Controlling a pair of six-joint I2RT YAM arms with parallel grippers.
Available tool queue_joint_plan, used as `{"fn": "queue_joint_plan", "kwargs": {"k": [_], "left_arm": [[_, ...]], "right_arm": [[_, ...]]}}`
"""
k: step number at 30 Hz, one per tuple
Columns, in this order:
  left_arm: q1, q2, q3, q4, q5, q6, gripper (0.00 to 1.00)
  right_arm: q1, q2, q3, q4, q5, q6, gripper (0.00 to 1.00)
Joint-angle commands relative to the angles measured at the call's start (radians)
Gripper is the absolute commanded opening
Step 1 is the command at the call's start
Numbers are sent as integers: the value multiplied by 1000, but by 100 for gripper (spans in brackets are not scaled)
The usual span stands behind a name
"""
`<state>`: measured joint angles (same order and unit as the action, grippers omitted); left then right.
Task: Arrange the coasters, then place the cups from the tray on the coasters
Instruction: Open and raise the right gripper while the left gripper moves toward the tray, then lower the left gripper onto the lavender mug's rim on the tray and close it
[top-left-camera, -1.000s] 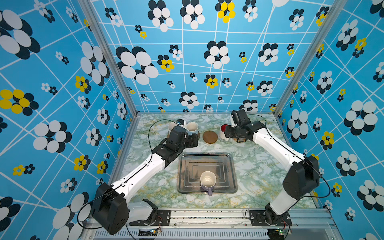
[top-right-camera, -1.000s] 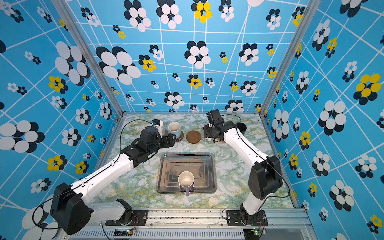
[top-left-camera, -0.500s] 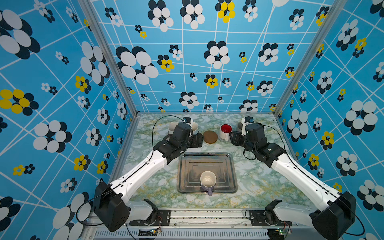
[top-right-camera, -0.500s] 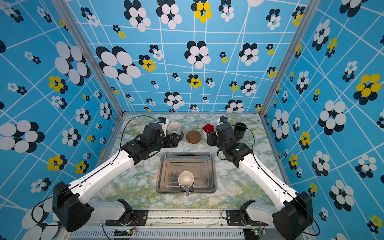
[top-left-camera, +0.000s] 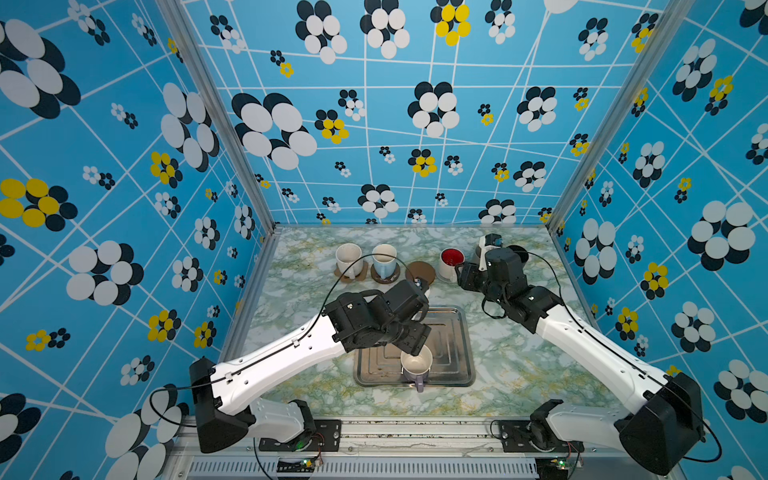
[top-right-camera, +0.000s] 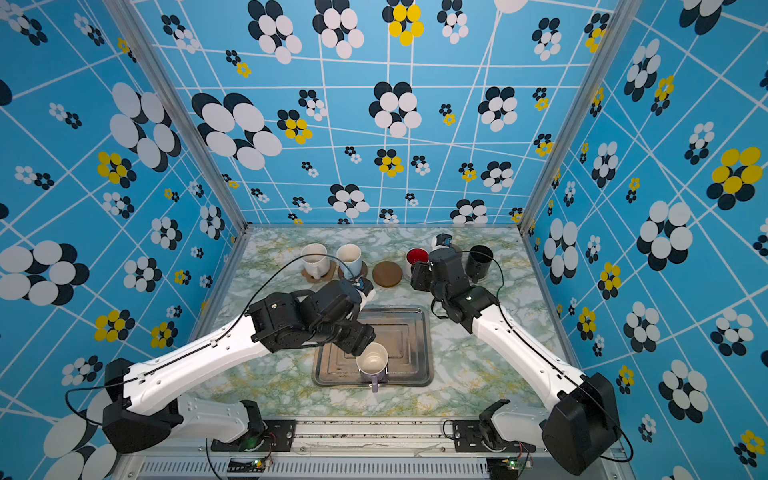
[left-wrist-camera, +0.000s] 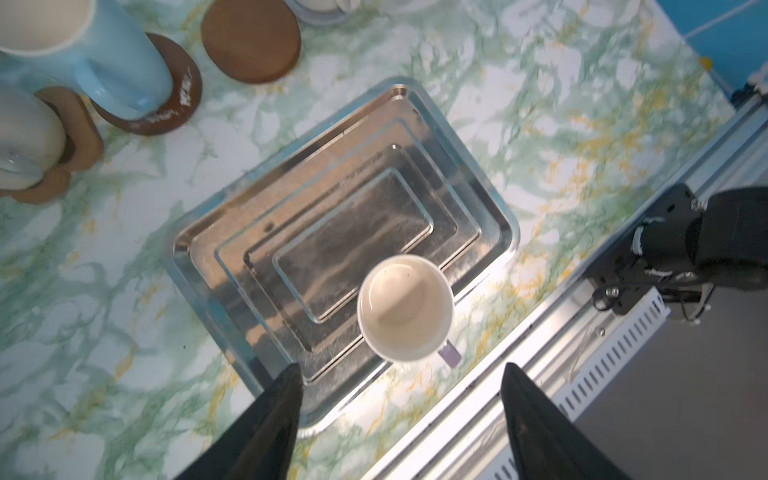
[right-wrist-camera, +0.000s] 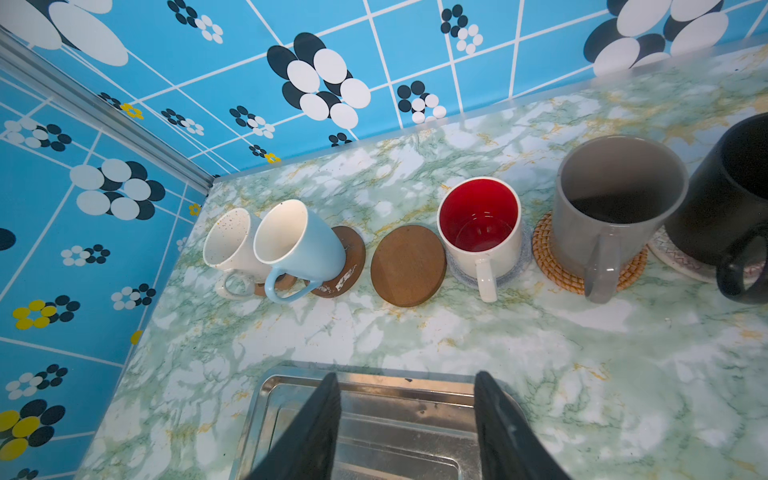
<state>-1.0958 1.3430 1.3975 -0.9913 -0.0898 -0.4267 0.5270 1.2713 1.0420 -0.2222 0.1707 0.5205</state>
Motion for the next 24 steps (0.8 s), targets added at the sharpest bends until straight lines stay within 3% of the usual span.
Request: {"fn": "queue_joint_plan", "kwargs": {"k": [1,12,24], "left_arm": [[-66,18,-54,-113,21,-81,76],[-190,-2,-286,73,116,-366,74],[-208,13,-391,229,94,-484,74]], "right_arm": [[-1,23,-9,25,11,-1,53],[-1,38,-6,27,-16,9,53],[-1,28,-28,47,-13,16,53]]}}
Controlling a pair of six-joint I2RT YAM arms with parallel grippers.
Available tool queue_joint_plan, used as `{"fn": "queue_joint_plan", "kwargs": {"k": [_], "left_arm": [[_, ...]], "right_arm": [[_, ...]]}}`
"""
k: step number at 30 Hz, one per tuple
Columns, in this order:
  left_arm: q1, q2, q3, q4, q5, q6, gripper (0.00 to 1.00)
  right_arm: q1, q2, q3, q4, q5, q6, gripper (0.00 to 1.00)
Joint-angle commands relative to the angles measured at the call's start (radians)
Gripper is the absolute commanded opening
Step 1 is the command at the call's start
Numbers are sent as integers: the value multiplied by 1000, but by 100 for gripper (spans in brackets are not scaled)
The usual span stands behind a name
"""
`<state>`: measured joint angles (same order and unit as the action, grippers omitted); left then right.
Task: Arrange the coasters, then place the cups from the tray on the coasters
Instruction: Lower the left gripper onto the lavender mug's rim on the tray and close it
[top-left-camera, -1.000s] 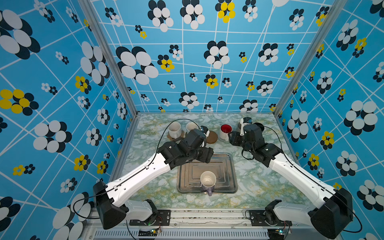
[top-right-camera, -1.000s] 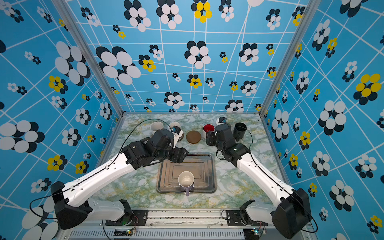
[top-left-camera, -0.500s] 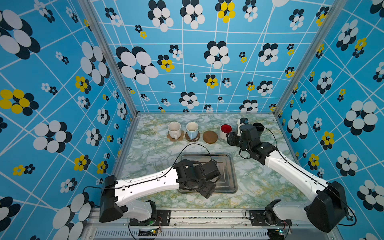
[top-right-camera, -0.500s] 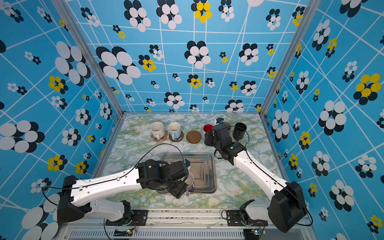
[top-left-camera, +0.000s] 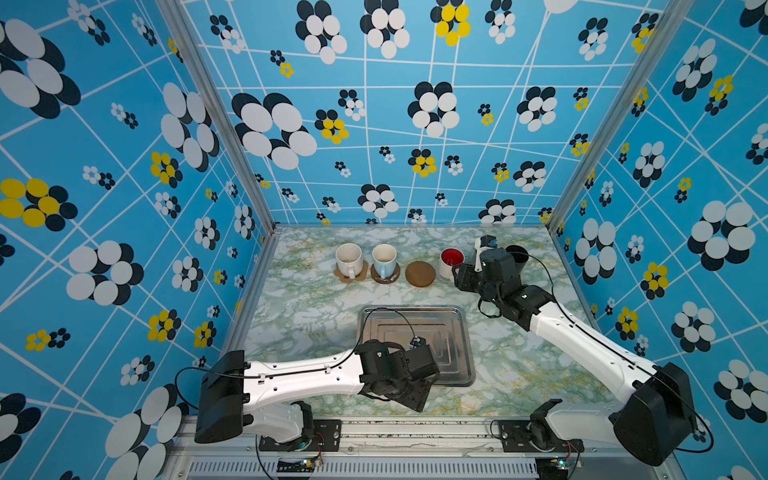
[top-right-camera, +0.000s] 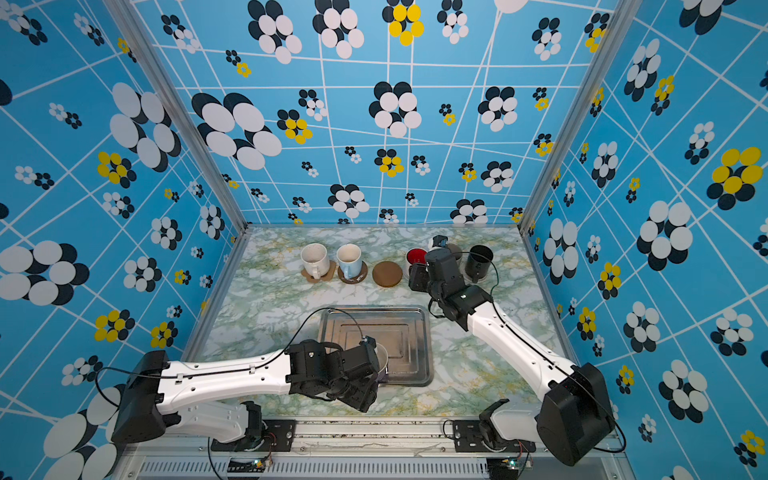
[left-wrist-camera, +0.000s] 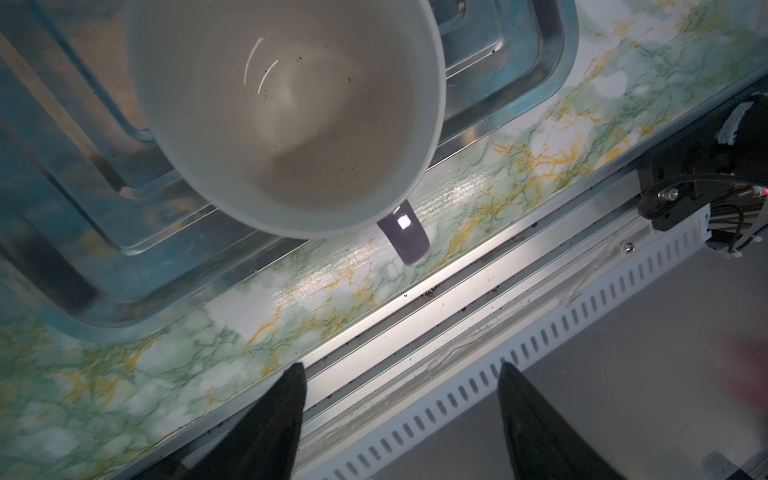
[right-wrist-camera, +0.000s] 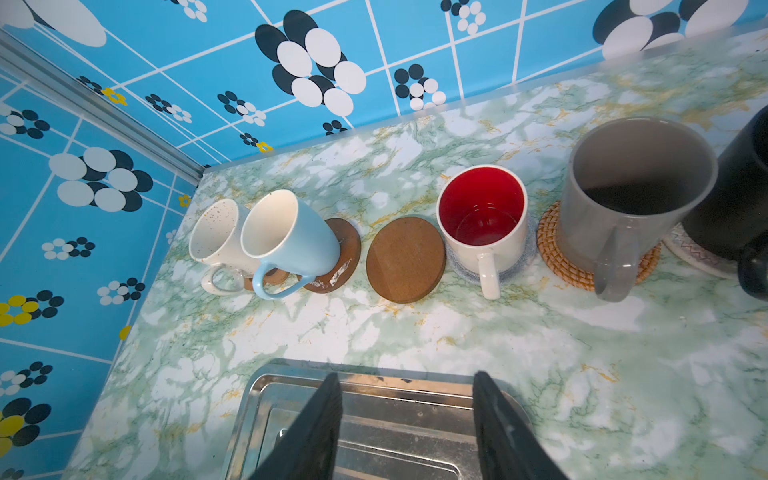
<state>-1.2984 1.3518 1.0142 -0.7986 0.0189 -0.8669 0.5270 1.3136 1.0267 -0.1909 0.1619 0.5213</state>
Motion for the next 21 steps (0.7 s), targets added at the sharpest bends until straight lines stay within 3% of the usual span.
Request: {"fn": "queue_joint_plan", "kwargs": {"k": [1,14,21], "left_arm": [[-6,13,-4,35,-22,-47,74],[-6,163,44,40,-71,-83,75],[-6,202,31,84,-103,-124,60]], "right_arm": [[-1,-13,-13,16,-5,15,53],[-1,-1,-17,21,-3,14,53],[-1,1,-16,19,4,11,53]]}}
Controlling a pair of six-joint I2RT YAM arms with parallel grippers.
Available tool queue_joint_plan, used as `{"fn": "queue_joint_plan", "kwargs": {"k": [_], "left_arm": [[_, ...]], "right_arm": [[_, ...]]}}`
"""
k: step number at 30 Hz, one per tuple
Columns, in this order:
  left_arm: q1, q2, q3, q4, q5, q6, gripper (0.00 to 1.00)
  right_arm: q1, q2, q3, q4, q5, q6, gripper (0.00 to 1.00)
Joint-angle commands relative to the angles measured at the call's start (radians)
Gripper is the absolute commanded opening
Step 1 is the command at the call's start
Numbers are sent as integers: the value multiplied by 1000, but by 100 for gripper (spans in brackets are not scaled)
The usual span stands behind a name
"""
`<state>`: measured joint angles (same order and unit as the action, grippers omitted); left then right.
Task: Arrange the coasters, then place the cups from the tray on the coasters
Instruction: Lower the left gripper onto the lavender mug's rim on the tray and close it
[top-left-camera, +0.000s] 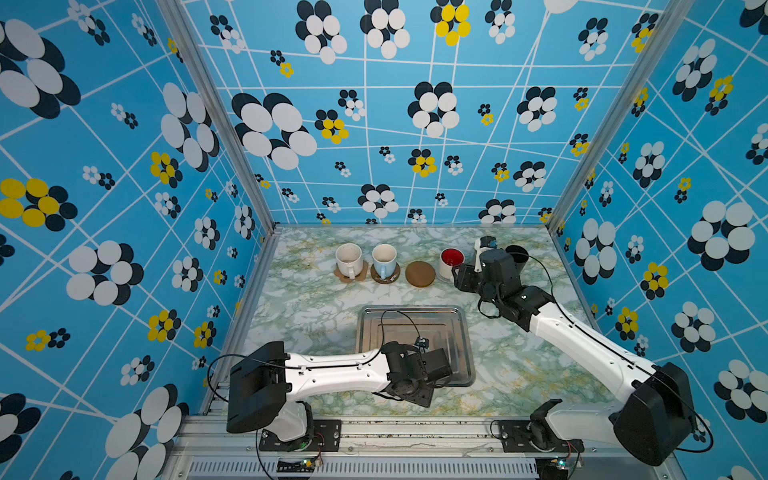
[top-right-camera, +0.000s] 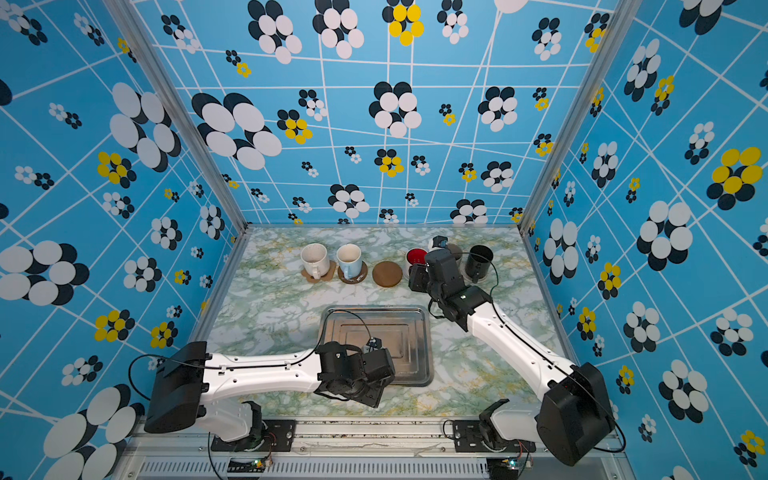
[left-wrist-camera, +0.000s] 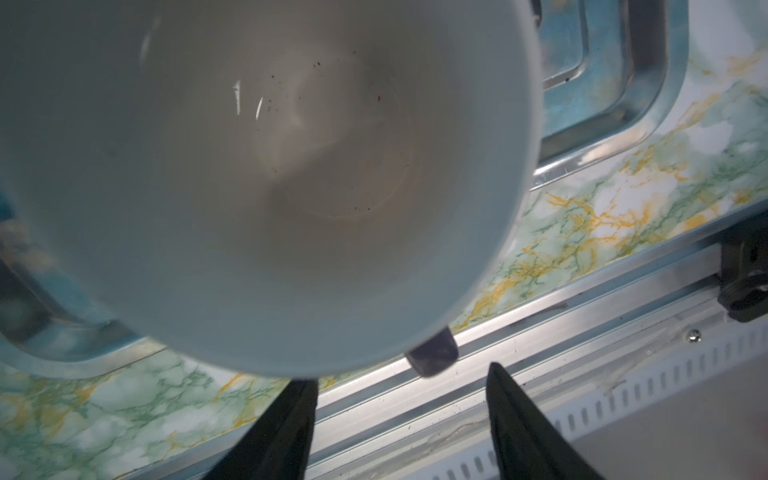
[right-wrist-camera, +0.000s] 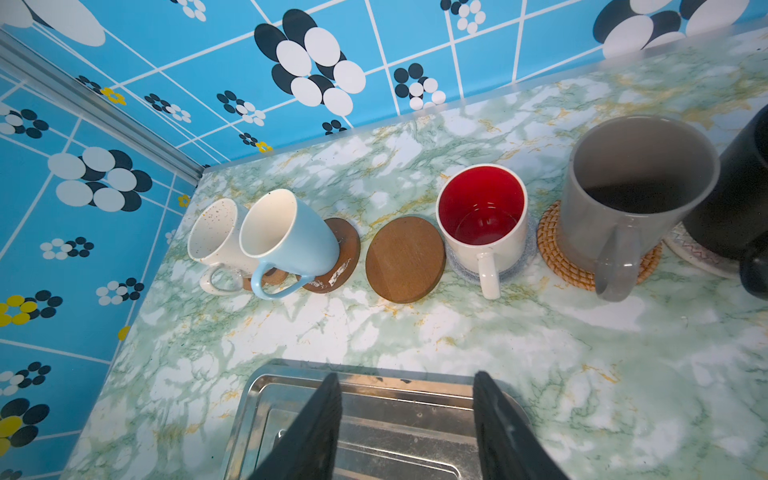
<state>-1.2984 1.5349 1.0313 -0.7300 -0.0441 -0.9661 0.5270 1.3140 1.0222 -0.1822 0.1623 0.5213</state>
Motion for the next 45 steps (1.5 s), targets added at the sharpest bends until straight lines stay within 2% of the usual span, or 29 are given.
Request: {"fn": "queue_joint_plan", "kwargs": {"k": [1,7,10,12,13,16,38,43,45], "left_arm": [[-6,25,15,22,-43,-27,59],[-2,60,25,35,-56,-29,53],[-1,62,21,30,-88,-47,44],[1,60,16,28,-101,-55,44],[1,59,13,25,-108,-57,40],[2,53,9,8,-133,-66,37],[22,93,1,36,-138,-50,28],[27,91,-2,41,-137,-46,21],[32,96,-1,36,-133,-46,11]], "right_arm": [[-1,2,-11,11,3,11,53],[-1,4,-14,4,11,6,53],[-1,2,-13,1,19,6,53],[-1,2,-14,1,20,5,53],[-1,2,-14,2,22,5,53],[-2,5,-14,1,22,4,53],[-2,22,-3,-6,22,2,53],[-2,24,-2,-8,26,0,53],[-2,25,-1,-8,27,0,53]]}}
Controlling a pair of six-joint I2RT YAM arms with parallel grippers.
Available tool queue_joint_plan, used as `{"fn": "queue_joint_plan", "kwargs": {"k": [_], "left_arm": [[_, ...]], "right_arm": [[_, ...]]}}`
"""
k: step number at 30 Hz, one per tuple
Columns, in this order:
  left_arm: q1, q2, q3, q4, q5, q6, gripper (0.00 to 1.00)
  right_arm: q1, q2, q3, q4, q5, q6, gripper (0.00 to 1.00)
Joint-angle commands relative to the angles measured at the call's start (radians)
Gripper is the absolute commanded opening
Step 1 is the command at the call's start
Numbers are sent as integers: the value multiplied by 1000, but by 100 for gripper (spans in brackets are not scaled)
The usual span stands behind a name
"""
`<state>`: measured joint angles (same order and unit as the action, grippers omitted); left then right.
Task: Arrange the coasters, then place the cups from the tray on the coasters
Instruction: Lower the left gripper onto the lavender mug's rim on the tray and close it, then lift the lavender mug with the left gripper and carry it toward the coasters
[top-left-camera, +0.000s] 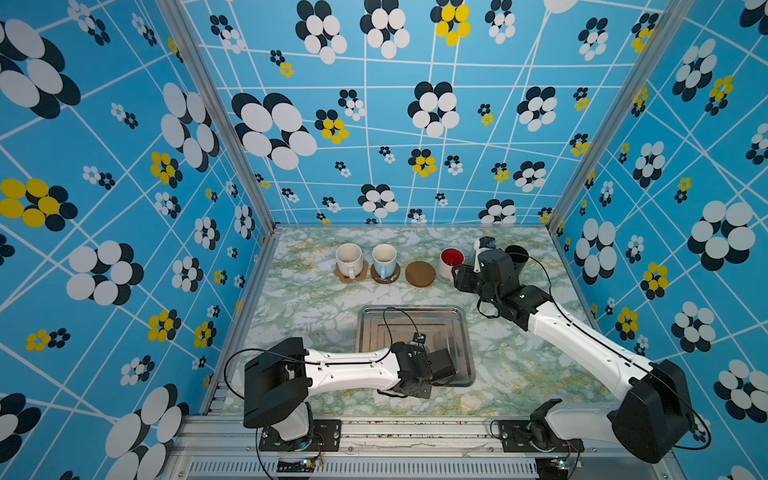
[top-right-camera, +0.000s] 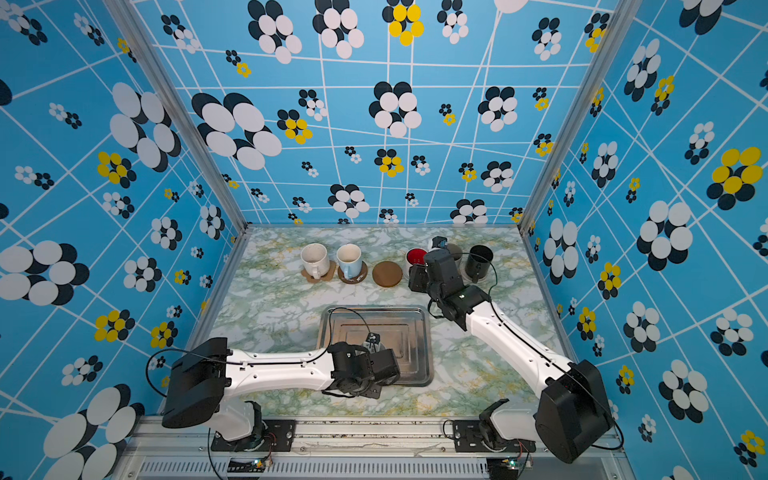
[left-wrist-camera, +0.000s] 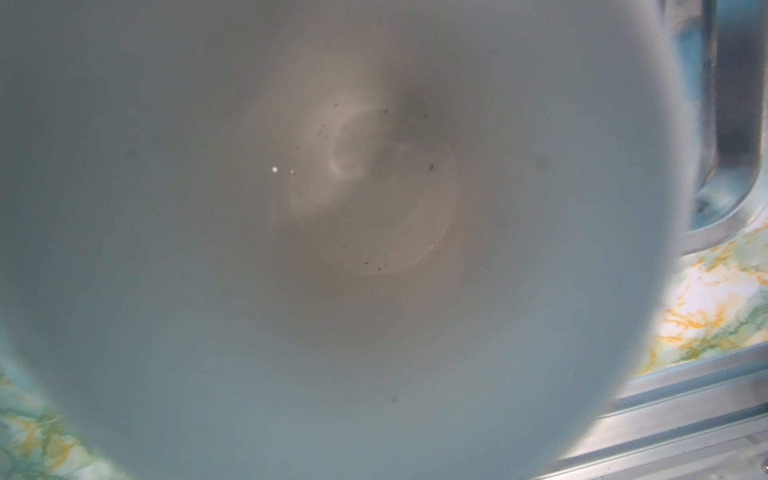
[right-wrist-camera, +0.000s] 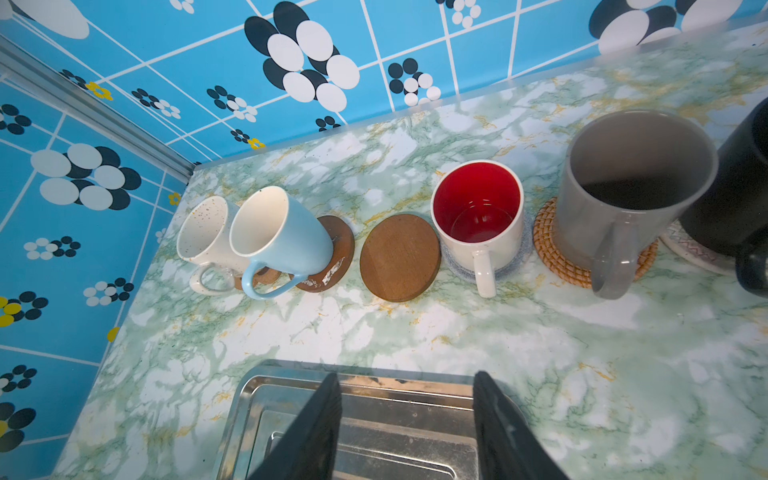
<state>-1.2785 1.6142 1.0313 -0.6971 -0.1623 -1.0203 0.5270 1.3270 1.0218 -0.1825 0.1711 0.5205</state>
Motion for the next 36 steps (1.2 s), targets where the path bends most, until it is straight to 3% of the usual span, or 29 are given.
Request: {"fn": "queue_joint_plan", "kwargs": {"k": [1,2,24,36], "left_arm": [[14,21,4,-7,-14,5,5],[15,24,8,-18,-18,2,0],[42,-11,129,-136,-117,62,0],[223,-35,182,-98,-58,210,0]], "right_arm": [[-2,14,1,-10,18,0,53],[-2,13,3,-12,18,1,53],[-2,15,6,-16,36,-8,53],[-18,0,5,-25,34,-14,53]]}}
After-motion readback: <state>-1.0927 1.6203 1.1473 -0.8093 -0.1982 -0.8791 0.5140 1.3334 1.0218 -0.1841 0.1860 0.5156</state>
